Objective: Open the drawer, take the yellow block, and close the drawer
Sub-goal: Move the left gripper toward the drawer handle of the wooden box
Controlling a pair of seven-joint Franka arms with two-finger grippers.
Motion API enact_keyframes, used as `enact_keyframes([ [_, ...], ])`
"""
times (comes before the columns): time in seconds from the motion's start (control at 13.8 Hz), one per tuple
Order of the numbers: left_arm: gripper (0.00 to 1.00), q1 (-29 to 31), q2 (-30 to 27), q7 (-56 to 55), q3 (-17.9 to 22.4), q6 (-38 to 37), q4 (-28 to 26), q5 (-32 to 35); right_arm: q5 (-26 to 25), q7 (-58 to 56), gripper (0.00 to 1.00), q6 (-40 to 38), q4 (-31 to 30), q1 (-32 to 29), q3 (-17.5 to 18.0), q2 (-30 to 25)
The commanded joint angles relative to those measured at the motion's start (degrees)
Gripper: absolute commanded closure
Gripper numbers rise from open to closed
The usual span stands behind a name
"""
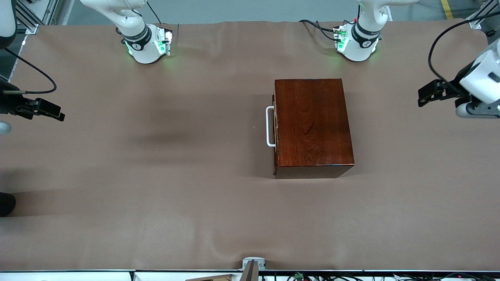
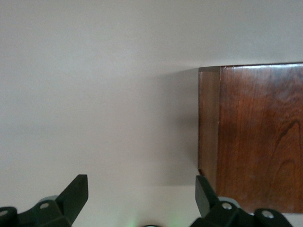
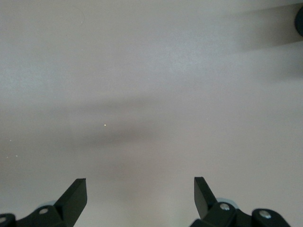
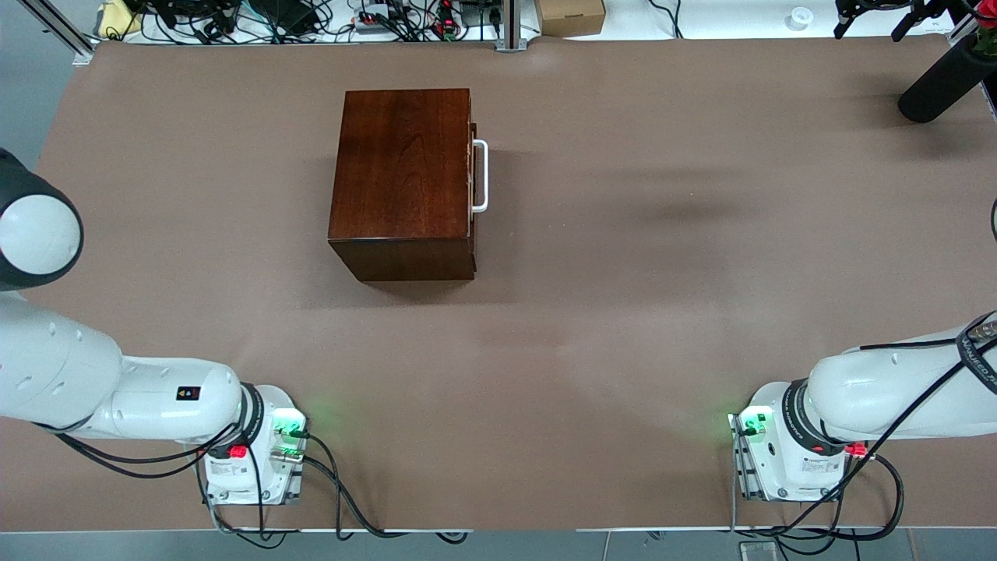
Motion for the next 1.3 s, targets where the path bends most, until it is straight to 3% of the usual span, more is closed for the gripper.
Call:
enact_keyframes([
  [0.0, 0.00, -1.7, 3.6, -6.2, -1.0, -0.4, 3.7, -2.4, 0.0, -0.3, 0.00, -0.4, 0.2, -0.6, 0.6, -0.4],
  [0.43, 0.00, -14.3, 9.9, -20.4, -1.5, 2.7, 6.9, -2.4, 0.0, -0.3, 0.00, -0.4, 0.2, -0.6, 0.5, -0.3],
  [0.87, 0.00, -25.5, 15.6, -34.9, -1.0, 11.8, 8.5, -2.3, 0.0, -0.3, 0.00, -0.4, 0.2, -0.6, 0.5, -0.3],
  [1.23, 0.00, -31.2, 20.8, -41.1, -0.8, 15.7, 10.7, -1.8, 0.0, -0.3, 0.00, -0.4, 0.2, -0.6, 0.5, -0.4],
])
